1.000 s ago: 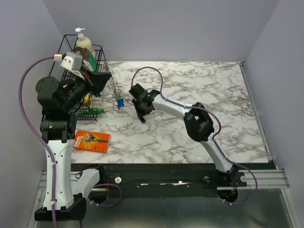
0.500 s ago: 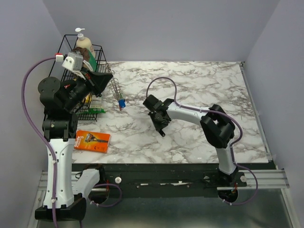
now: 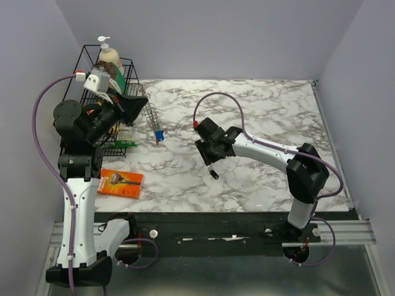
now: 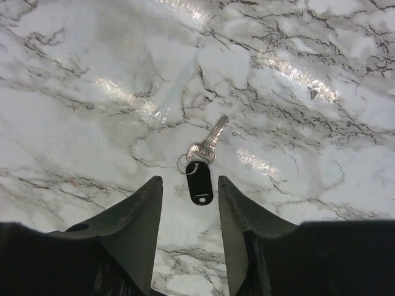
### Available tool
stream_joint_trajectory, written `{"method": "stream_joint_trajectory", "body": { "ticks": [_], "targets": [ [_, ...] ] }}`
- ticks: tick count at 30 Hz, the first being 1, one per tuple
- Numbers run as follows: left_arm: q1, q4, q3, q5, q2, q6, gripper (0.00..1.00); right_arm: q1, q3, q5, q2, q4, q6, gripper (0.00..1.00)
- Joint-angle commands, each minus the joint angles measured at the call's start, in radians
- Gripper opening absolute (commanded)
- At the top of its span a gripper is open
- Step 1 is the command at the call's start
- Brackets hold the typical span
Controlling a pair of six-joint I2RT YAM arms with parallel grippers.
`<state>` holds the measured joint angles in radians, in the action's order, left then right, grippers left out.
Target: Put the keys on the keyring
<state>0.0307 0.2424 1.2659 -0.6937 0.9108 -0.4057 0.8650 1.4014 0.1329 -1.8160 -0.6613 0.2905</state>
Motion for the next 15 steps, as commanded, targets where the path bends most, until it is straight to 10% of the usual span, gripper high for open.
{"method": "stream_joint_trajectory", "body": {
  "ticks": [1, 15],
  "targets": [
    [0.005, -0.057, -0.003, -0.035, -0.006, -0.012, 0.00, 0.015, -0.070, -0.032, -0.014, 0.023, -0.123, 0.50],
    [0.005, -0.081, -0.014, -0.056, 0.005, -0.033, 0.00, 0.152, -0.101, 0.111, -0.098, 0.094, -0.269, 0.50]
  ]
}}
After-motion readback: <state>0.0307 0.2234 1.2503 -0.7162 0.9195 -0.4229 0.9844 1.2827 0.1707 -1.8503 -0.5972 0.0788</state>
